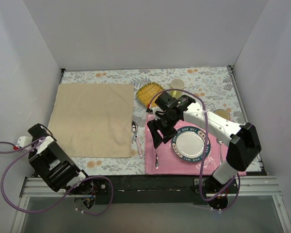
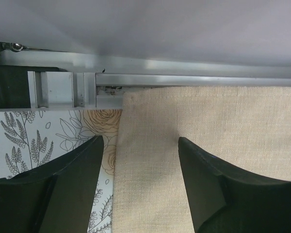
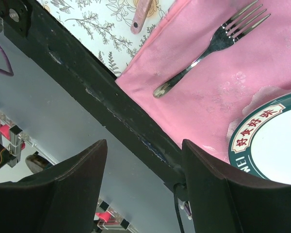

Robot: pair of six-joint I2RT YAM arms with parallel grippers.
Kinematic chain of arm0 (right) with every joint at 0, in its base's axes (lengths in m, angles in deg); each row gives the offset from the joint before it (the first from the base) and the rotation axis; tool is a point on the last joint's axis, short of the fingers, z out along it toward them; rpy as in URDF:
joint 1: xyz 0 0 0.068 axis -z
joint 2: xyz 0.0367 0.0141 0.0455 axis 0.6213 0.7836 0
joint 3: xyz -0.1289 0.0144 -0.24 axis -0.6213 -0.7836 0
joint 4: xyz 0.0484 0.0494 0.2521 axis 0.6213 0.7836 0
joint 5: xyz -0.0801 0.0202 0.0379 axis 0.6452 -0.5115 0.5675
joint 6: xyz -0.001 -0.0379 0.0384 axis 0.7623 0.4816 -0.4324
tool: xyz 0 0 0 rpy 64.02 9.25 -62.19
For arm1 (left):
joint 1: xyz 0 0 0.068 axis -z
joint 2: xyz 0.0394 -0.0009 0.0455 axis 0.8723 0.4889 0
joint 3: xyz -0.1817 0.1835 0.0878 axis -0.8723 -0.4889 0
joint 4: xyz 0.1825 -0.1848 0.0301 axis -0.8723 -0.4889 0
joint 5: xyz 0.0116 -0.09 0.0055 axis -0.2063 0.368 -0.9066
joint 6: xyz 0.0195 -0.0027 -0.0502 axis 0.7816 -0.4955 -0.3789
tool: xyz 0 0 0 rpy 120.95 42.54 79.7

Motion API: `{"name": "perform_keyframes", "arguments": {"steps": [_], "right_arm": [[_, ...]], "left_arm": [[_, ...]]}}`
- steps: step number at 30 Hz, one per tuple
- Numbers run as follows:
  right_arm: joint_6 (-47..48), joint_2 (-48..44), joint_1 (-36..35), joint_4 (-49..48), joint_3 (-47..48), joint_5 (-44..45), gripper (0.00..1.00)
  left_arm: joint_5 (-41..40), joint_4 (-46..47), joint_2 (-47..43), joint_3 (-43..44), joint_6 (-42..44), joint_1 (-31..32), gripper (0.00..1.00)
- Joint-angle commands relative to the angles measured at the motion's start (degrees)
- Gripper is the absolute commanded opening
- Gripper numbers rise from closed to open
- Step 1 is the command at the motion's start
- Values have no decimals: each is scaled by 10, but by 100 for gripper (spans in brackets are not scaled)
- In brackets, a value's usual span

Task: Fold the napkin, place the utensils inside, and roll it up
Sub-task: Fold the napkin

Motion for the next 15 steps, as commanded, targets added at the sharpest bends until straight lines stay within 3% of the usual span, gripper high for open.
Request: {"name": "perform_keyframes", "arguments": {"steps": [1,5,15], "right_arm": [[4,0,-3,9,31,4,71],[2,-2,-4,9,31,5,71],[6,-4,-3,13,33,14,71]], "left_arm": [[15,-14,30,8,-16,-25,61],[30,-5,30,7,-3,-29,42],[81,6,53,10,18,-31,15]]}}
